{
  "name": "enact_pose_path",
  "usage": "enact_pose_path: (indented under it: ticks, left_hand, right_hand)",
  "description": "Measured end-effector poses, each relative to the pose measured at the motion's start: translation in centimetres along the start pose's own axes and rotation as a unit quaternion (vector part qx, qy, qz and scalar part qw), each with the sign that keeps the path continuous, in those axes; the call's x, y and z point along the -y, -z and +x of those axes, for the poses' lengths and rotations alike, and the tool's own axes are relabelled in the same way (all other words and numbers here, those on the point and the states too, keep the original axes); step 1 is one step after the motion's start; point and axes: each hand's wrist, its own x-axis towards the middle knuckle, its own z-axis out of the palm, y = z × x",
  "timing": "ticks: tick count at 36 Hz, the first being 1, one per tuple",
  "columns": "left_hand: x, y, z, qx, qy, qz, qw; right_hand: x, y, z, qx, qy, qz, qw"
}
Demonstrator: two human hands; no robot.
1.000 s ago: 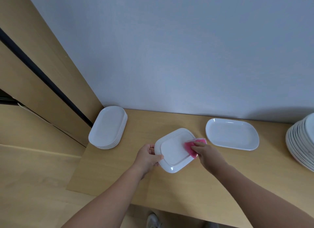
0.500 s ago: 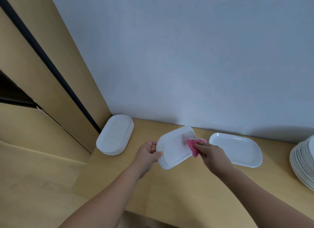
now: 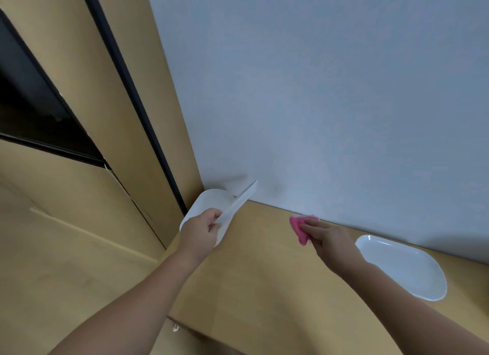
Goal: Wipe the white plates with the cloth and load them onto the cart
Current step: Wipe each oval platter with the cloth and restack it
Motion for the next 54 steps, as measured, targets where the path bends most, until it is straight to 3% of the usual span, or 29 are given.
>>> enact_pose_path:
  ticks: [18, 28, 39, 44, 47, 54]
  left_hand:
    - [8.0, 1.5, 1.3, 0.032, -0.014, 0.190, 0.981]
    - [9.8, 0.6, 1.7, 0.155, -0.005, 0.184, 0.971]
    - [10.6, -0.2, 1.8, 0.191, -0.012, 0.179, 0.965]
    - [10.2, -0.2, 2.7, 0.200, 0.007, 0.258, 0.945]
    - [9.6, -1.0, 2.9, 0.199, -0.033, 0.286, 0.937]
    - [5.9, -5.2, 2.2, 0.228, -0.079, 0.229, 0.943]
  right_hand:
    - [5.5, -3.1, 2.9, 0.067, -0.018, -0.006, 0.998]
    - [6.7, -4.1, 3.0, 0.068, -0.035, -0.014, 0.997]
    - [7.1, -5.0, 2.2, 0.032, -0.019, -0.040, 0.998]
    - [6.9, -4.8, 1.6, 0.029, -0.031, -0.034, 0.999]
    - [6.4, -4.4, 1.0, 0.030, -0.038, -0.028, 0.998]
    - [4.1, -1.9, -2.1, 0.017, -0.081, -0.041, 0.996]
